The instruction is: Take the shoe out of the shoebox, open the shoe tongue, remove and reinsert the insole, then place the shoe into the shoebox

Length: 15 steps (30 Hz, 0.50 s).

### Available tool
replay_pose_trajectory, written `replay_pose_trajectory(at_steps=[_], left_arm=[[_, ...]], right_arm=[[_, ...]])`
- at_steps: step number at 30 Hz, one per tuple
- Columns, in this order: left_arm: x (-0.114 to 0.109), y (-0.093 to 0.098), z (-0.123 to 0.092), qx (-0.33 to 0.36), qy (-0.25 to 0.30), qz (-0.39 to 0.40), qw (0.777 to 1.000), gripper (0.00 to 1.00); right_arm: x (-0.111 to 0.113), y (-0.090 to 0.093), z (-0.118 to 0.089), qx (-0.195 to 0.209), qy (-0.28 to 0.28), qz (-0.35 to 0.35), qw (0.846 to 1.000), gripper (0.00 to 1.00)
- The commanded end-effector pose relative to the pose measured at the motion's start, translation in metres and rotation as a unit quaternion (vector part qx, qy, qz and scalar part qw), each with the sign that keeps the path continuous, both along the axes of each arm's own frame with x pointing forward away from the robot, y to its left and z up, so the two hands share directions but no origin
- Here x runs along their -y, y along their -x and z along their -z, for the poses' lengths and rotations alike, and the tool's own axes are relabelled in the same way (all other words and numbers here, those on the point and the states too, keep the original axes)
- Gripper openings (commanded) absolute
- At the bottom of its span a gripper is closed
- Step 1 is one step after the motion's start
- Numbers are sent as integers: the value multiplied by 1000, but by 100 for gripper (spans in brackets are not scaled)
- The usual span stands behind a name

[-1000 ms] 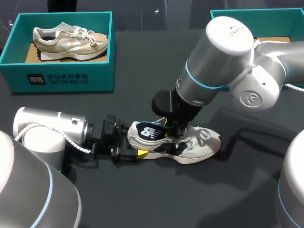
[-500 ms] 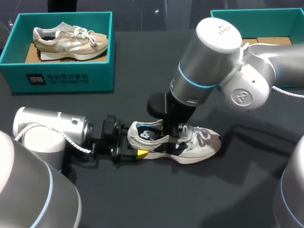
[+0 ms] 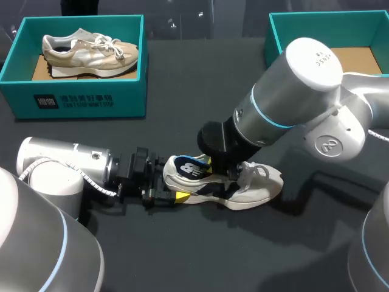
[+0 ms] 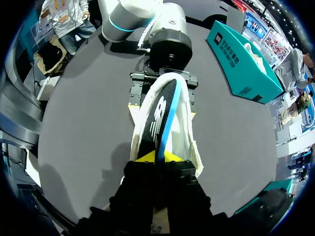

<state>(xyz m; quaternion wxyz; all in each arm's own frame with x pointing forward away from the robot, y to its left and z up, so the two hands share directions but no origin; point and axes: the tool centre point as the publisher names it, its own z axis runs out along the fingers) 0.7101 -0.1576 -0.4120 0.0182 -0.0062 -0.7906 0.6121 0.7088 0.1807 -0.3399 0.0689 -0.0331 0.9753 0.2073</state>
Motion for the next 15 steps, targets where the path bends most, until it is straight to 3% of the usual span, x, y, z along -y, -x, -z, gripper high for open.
replay_pose_trajectory(at_steps=[1, 7, 15], left_arm=[[0, -1, 1, 0, 0, 0, 1000, 0], [0, -1, 1, 0, 0, 0, 1000, 0], [0, -1, 1, 0, 0, 0, 1000, 0]], right_arm=[[6, 3, -15, 18, -15, -18, 1000, 0], [-12, -2, -31, 44, -26, -69, 996, 0], [-44, -7, -39, 44, -12, -122, 991, 0]])
